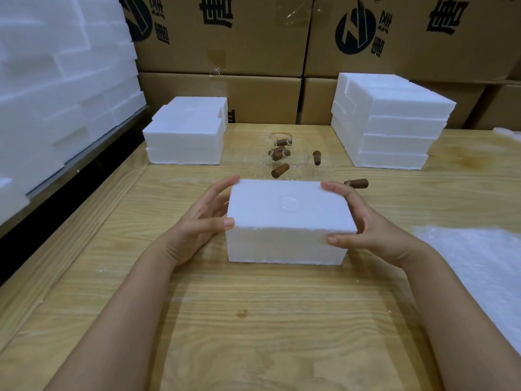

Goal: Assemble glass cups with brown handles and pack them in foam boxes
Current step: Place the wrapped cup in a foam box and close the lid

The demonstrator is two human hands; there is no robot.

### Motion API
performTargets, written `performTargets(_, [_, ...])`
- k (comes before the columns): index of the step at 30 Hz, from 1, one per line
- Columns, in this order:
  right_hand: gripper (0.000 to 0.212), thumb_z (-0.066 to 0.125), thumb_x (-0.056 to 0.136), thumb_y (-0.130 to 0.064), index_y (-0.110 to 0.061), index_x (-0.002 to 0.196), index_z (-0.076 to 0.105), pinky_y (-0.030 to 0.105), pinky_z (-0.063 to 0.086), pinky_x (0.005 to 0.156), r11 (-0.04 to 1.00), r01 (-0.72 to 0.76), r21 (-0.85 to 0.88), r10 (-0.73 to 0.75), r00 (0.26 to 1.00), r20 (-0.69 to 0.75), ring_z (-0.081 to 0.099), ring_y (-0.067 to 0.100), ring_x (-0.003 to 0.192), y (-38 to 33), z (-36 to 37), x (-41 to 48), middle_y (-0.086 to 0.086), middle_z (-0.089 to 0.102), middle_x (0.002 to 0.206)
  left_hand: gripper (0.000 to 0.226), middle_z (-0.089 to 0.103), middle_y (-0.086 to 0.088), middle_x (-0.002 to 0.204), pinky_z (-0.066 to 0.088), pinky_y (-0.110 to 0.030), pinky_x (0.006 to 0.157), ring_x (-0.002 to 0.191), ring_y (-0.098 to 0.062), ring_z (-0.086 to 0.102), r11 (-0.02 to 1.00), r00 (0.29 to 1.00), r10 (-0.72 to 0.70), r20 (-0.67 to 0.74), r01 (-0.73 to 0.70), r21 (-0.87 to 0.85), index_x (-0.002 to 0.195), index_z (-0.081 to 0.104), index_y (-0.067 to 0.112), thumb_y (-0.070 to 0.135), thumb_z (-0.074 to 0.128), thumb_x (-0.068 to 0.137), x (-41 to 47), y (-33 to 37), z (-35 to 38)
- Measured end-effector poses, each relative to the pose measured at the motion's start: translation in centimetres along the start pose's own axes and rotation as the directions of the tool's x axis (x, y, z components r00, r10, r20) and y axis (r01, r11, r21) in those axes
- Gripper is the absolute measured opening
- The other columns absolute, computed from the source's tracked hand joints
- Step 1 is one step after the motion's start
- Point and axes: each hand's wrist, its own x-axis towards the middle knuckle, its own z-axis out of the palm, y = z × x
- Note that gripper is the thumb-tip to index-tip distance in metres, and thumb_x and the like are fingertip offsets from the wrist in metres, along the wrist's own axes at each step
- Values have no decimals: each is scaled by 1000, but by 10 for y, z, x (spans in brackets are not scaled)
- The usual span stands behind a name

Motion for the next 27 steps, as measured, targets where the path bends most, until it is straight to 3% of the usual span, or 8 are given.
performTargets(5, [88,74,69,-19,-49,140,31,-1,39,80,999,28,-17,-29,999,-20,35,-27,117,4,1,2,-42,32,135,83,62,3,131,50,-24,91,124,-15,55,1000,999,-11,-36,11,4,138,46,29,31,71,59,1,-2,-1])
performTargets(8, [93,76,69,-22,-49,142,27,-2,37,82,998,12,-57,-12,1000,1,31,-27,120,6,-2,2,-51,34,127,84,61,5,132,50,-22,92,125,-13,54,1000,999,-27,-20,27,8,139,45,30,31,73,60,1,-1,-2])
performTargets(11, [99,79,66,-27,-55,142,22,-3,37,81,996,9,-88,-9,1000,-3,28,-30,119,6,-2,3,-56,31,124,94,59,4,135,48,-28,97,128,-16,52,999,999,-38,2,38,6,141,42,32,35,82,56,0,0,-3])
performTargets(14, [110,79,60,-35,-61,141,9,-4,37,78,998,20,-54,-19,1000,13,24,-36,115,6,-1,2,-64,22,120,113,54,4,140,43,-34,102,131,-16,49,998,997,-54,49,54,-16,145,33,36,53,89,48,-2,0,-6])
performTargets(18, [119,83,42,-66,-63,138,12,10,48,79,985,4,170,-10,999,36,35,-26,119,0,-4,-3,-44,23,138,118,44,11,148,36,-34,110,137,-10,40,999,993,-48,106,46,23,146,22,46,43,92,50,-2,-1,-8])
performTargets(22, [85,70,72,-34,-48,143,25,14,44,93,991,16,136,-25,998,61,38,-7,132,12,-7,-3,-33,39,142,96,48,14,145,32,-42,113,135,-8,42,996,998,-24,63,18,90,142,35,46,25,81,60,-1,-1,-6])
performTargets(24, [82,70,73,-30,-50,142,30,17,43,98,995,-5,98,-3,997,77,37,-6,132,16,-7,-2,-32,37,143,90,50,13,143,33,-45,113,135,-9,43,994,1000,-5,22,3,106,140,42,43,25,80,61,-1,0,-6])
performTargets(27, [86,75,70,-31,-52,141,31,8,41,92,999,-15,35,12,995,104,36,-15,127,14,-8,1,-43,38,134,88,52,12,141,35,-46,112,133,-10,45,992,1000,0,9,-1,126,138,45,41,22,81,60,-1,0,-9])
